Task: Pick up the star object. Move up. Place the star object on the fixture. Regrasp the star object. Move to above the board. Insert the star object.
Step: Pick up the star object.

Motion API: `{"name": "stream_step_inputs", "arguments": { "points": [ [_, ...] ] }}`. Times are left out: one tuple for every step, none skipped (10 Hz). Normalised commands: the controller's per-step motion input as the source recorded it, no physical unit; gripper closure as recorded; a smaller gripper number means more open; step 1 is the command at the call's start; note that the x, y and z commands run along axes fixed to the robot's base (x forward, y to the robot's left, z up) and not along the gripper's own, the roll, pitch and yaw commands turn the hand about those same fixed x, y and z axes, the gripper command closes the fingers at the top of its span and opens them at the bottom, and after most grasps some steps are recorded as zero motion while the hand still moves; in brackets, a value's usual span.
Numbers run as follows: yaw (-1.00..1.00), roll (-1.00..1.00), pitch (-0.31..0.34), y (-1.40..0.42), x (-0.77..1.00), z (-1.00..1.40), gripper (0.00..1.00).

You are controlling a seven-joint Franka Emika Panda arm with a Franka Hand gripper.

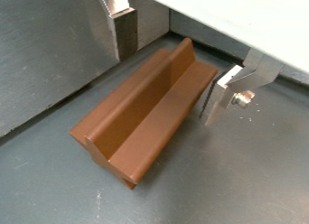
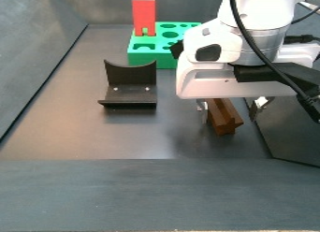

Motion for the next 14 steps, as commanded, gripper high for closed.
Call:
{"name": "stream_step_inputs", "arguments": {
  "points": [
    [0.0,0.0,0.0,0.0,0.0,-0.03,0.0],
    [0.0,0.0,-0.146,-0.11,-0.18,-0.5,0.0],
    [0.0,0.01,0.0,0.0,0.0,0.0,0.0],
    [0.0,0.0,0.0,0.0,0.0,0.0,0.0],
    [0.0,0.0,0.0,0.0,0.0,0.0,1.0],
    [0.0,0.0,0.0,0.0,0.0,0.0,1.0],
    [0.0,0.0,0.0,0.0,0.0,0.0,1.0],
    [0.0,0.0,0.0,0.0,0.0,0.0,1.0],
    [0.0,0.0,0.0,0.0,0.0,0.0,1.0],
    [0.0,0.0,0.0,0.0,0.0,0.0,1.0],
    [0.0,0.0,0.0,0.0,0.0,0.0,1.0],
    [0.0,0.0,0.0,0.0,0.0,0.0,1.0],
    [0.0,0.0,0.0,0.0,0.0,0.0,1.0],
    [0.0,0.0,0.0,0.0,0.0,0.0,1.0]
  ]
}}
